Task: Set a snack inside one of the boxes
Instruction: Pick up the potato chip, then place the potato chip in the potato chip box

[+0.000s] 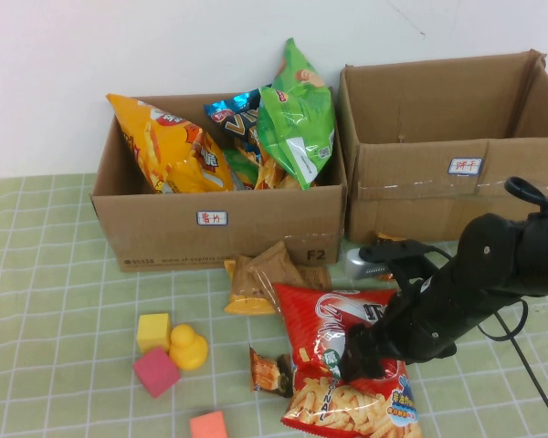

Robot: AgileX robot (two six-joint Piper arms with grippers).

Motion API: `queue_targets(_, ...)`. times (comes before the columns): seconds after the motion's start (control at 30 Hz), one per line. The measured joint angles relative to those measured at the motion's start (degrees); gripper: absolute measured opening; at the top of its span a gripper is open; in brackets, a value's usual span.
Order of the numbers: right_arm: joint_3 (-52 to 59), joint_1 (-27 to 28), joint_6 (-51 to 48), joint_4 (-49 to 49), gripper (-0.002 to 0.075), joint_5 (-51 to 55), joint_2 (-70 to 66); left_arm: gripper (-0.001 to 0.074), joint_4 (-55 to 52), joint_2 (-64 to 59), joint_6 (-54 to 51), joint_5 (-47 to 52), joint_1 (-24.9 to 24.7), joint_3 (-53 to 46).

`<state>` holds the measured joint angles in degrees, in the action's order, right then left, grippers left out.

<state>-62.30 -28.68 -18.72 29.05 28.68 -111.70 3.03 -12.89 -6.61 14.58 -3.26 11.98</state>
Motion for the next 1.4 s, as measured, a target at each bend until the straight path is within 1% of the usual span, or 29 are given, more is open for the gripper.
queue_targets(0.27, 0.0, 0.0, -0.88, 0.21, 0.0603, 0.6, 0.13, -0.0001, -0.31, 0.0, 0.0, 0.0, 0.0, 0.0)
queue_targets(0.3, 0.0, 0.0, -0.97, 0.21, 0.0586, 0.6, 0.24, -0.0001, -0.31, 0.0, 0.0, 0.0, 0.0, 0.0)
queue_targets(0.33, 0.0, -0.11, -1.11, 0.32, 0.0542, 0.6, 0.63, -0.0001, -0.44, 0.0, 0.0, 0.0, 0.0, 0.0)
queue_targets(0.37, 0.0, -0.19, -1.11, 0.32, 0.0515, 0.6, 0.87, -0.0001, -0.44, 0.0, 0.0, 0.0, 0.0, 0.0)
queue_targets(0.43, 0.0, -0.19, -1.11, 0.44, 0.0477, 0.6, 1.16, -0.0001, -0.44, 0.0, 0.0, -0.1, 0.0, 0.0)
queue_targets(0.53, 0.11, -0.19, -1.44, 0.44, 0.0462, 1.29, 2.12, -0.0001, -0.44, 0.0, 0.0, -0.1, 0.0, 0.0)
queue_targets(0.67, 0.7, -0.19, -1.78, -0.4, 0.0422, 2.52, 4.82, -0.0001, -0.44, 0.0, 0.0, -0.1, 0.0, 0.0)
queue_targets(0.8, 1.03, -0.19, -1.9, -1.77, 0.0408, 4.06, 9.3, -0.0001, -0.44, 0.0, 0.0, -0.1, 0.0, 0.0)
queue_targets(1.0, -4.41, -0.19, -2.04, -0.2, 0.0407, 5.07, 17.23, -0.0001, -0.44, 0.0, 0.0, -0.1, 0.0, 0.0)
queue_targets(1.13, -9.88, -0.19, -6.56, 6.83, 0.0407, 5.07, 18.51, -0.0001, -0.44, 0.0, 0.0, -0.1, 0.0, 0.0)
queue_targets(1.23, -13.23, -0.19, -14.24, 15.55, 0.0407, 3.33, 18.51, -0.0002, -0.19, 0.0, 0.0, -0.1, 0.0, 0.0)
queue_targets(1.33, -14.49, -0.19, -24.91, 29.38, 0.0407, -2.93, 18.51, -0.0002, 0.02, 0.0, 0.0, -0.1, 0.0, 0.0)
queue_targets(1.4, -15.92, -0.19, -35.78, 41.26, 0.0407, -9.26, 17.92, -0.0002, 0.16, 0.0, 0.0, -0.1, 0.0, 0.0)
